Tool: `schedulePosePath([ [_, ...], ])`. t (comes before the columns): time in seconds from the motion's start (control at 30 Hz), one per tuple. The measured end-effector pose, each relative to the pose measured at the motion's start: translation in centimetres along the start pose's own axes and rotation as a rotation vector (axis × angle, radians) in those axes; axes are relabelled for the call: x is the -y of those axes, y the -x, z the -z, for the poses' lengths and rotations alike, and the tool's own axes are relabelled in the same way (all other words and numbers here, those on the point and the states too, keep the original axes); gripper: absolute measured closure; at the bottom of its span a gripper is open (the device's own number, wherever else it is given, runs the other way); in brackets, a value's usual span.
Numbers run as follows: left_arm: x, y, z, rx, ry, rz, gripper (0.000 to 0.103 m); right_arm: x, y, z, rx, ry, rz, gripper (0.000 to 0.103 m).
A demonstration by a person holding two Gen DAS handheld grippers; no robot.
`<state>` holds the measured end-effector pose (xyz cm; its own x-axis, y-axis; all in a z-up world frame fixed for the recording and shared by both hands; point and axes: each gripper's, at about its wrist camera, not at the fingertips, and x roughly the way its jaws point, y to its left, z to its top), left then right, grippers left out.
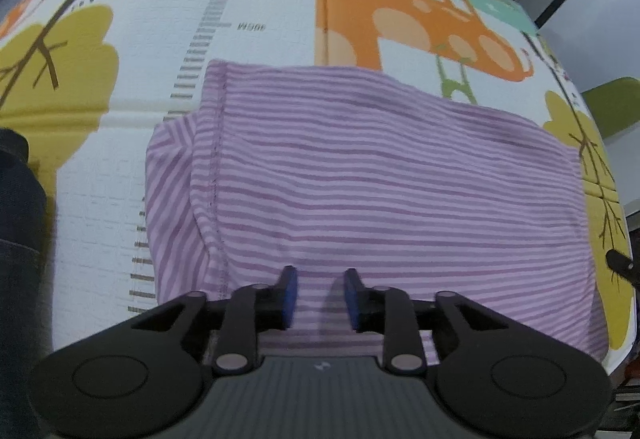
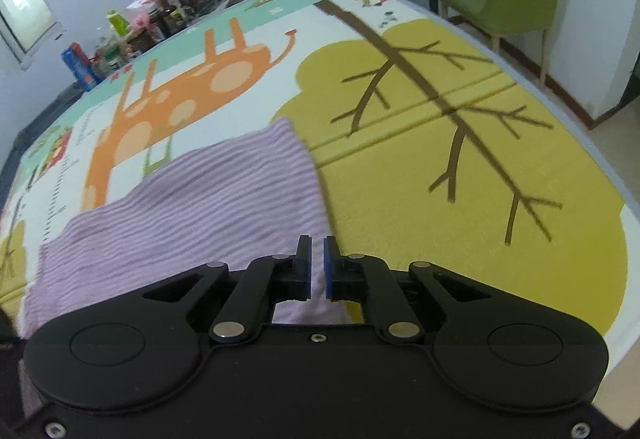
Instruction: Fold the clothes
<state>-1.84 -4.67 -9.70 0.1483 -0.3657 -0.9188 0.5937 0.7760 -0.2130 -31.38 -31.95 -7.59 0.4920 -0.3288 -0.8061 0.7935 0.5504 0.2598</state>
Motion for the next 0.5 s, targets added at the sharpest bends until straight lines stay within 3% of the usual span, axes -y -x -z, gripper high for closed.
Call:
schedulePosePath([
  [0.23,0.7,0.8,1.8,0.001,-0.046,0.088,0.074,-0.8,1.0,2.9,-0.077,0.012,-0.053,0.097],
  [0.5,0.8,0.0,3.3,-0.044,-0.092,0.071,0.076,-1.2,1.0,4.9,-0.129,0.027,-0.050,0.097],
])
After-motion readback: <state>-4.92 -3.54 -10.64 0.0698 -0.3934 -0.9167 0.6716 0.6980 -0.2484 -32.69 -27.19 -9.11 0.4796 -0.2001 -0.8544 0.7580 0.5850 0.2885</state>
